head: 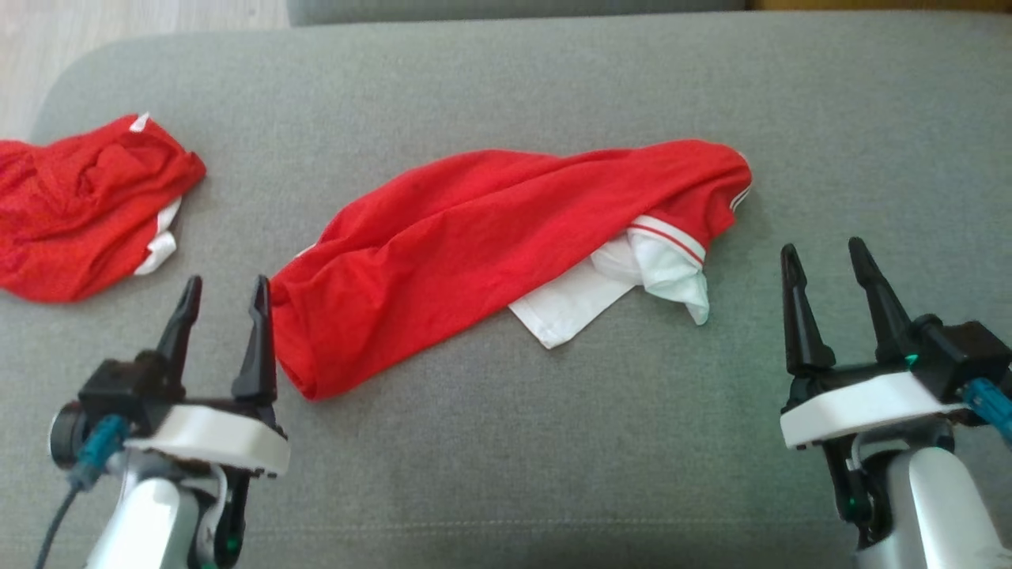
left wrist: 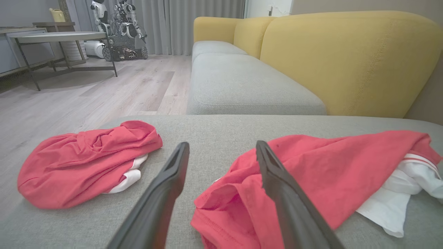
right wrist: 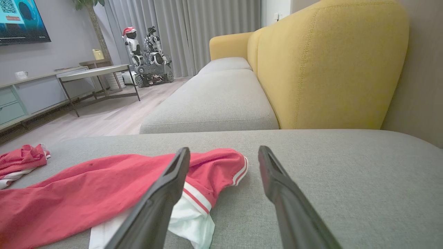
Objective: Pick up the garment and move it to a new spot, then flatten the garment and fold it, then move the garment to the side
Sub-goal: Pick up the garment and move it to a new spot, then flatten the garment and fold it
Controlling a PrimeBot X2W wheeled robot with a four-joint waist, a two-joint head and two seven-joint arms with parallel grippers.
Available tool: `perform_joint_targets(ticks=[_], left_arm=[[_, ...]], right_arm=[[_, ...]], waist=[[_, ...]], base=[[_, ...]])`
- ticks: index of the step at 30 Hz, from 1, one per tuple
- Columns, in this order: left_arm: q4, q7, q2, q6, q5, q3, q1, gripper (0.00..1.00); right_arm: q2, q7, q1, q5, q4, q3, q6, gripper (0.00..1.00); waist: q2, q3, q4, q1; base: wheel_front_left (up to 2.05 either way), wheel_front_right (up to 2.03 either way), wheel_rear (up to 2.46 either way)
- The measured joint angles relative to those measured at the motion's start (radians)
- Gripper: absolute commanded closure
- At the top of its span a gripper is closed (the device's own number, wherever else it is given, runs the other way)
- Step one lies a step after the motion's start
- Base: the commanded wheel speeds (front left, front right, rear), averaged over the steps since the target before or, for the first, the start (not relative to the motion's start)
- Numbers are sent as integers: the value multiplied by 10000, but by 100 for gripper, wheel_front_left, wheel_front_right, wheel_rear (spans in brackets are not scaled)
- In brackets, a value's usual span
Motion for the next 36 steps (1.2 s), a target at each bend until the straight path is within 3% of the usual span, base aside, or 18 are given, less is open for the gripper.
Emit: perform_joint_targets(ticks=[18, 36], left_arm=[[52, 10, 0, 19, 132, -253, 1031, 0], [15, 228, 17, 105, 104, -399, 1164, 0]], right_arm=[[6, 336, 870, 4, 84, -115, 0, 0], [10, 412, 998, 105, -36, -153, 0, 0]], waist=[[0, -1094, -99, 0], [0, -1111, -181, 0]], base=[[0, 0, 0], [0, 0, 0]])
